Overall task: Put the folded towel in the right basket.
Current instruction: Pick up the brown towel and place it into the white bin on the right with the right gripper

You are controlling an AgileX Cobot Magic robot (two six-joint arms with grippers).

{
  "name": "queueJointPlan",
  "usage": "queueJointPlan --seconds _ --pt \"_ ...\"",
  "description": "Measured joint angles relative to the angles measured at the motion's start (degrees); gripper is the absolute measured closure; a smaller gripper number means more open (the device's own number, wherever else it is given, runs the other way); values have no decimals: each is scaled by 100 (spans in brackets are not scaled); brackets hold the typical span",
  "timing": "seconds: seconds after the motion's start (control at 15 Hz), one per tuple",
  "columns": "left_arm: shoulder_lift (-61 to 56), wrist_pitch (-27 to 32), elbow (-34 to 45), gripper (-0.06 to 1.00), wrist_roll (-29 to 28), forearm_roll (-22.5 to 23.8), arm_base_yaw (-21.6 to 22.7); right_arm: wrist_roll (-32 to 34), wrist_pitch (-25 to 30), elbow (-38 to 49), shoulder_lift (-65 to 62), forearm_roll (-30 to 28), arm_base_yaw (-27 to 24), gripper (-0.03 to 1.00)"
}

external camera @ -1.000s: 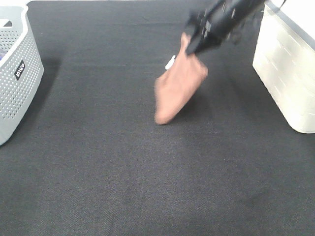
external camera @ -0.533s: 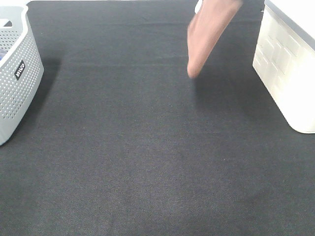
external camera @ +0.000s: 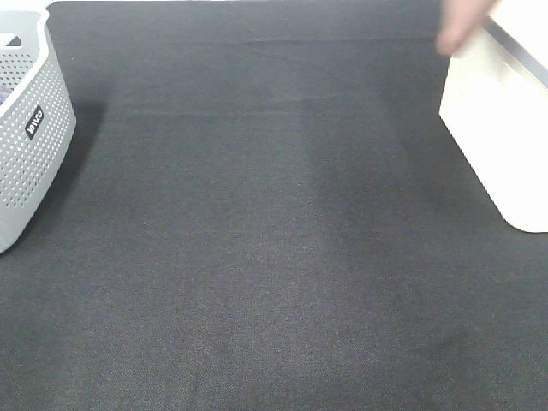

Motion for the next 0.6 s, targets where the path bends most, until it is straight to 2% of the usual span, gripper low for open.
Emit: queueJointPlan --seconds 0.13,0.27,0.6 --pt "0 0 0 7 0 0 0 6 0 52 -11 80 -573 97" --pt "0 0 0 7 0 0 0 -115 0 378 -40 132 -922 97" --pt "0 0 0 7 0 0 0 -286 34 1106 292 132 -951 97"
